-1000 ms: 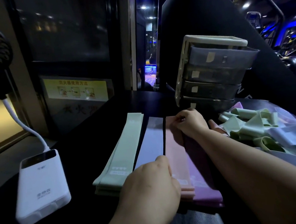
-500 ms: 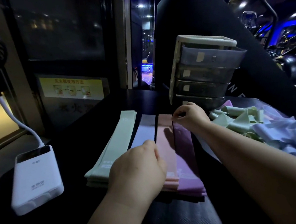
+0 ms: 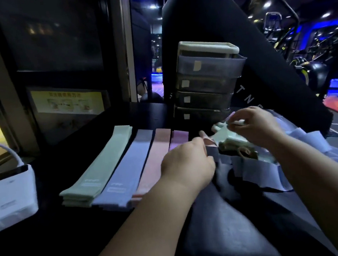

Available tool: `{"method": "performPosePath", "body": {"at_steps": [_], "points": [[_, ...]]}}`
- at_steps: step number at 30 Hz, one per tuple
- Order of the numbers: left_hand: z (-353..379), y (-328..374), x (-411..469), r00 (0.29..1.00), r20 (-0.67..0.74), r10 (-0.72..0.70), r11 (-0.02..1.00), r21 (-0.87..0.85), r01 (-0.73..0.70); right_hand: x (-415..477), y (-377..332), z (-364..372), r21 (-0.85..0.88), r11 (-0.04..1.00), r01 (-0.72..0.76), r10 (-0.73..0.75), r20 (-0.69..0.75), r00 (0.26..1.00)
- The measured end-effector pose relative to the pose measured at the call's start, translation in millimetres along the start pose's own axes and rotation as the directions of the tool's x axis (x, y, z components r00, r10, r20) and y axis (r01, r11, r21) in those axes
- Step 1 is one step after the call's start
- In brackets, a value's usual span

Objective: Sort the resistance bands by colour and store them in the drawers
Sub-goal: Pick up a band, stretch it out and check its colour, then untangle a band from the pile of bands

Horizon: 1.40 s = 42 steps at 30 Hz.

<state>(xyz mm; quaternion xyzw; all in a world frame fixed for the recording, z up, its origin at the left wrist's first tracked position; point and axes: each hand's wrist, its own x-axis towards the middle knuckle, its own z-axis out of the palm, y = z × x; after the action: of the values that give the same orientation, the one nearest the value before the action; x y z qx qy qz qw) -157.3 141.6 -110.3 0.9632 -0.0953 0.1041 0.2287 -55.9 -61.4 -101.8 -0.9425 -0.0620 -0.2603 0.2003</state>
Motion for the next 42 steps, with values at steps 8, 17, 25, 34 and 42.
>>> {"method": "performPosePath", "body": {"at_steps": [8, 17, 25, 34, 42], "points": [[51.6, 77.8, 42.7, 0.994, 0.104, 0.027, 0.996, -0.086, -0.018, -32.5, 82.4, -35.1, 0.041, 0.98, -0.195, 0.198, -0.283, 0.939], [101.5, 94.5, 69.6, 0.995, -0.059, 0.08, 0.977, -0.195, -0.09, -37.1, 125.3, -61.1, -0.033, 0.932, -0.36, 0.347, -0.197, 0.917], [112.2, 81.0, 79.5, 0.992, -0.073, 0.105, 0.972, -0.202, -0.118, -43.9, 126.5, -64.8, 0.224, 0.893, -0.391, 0.351, 0.2, 0.915], [96.6, 75.1, 68.5, 0.978, -0.209, -0.026, 0.753, -0.648, -0.119, -42.6, 120.9, -53.2, 0.205, 0.94, -0.271, 0.288, -0.057, 0.956], [93.4, 79.4, 62.0, 0.965, -0.259, 0.028, 0.725, -0.66, -0.198, -44.3, 82.2, -42.6, 0.538, 0.838, -0.093, 0.259, -0.243, 0.935]]}}
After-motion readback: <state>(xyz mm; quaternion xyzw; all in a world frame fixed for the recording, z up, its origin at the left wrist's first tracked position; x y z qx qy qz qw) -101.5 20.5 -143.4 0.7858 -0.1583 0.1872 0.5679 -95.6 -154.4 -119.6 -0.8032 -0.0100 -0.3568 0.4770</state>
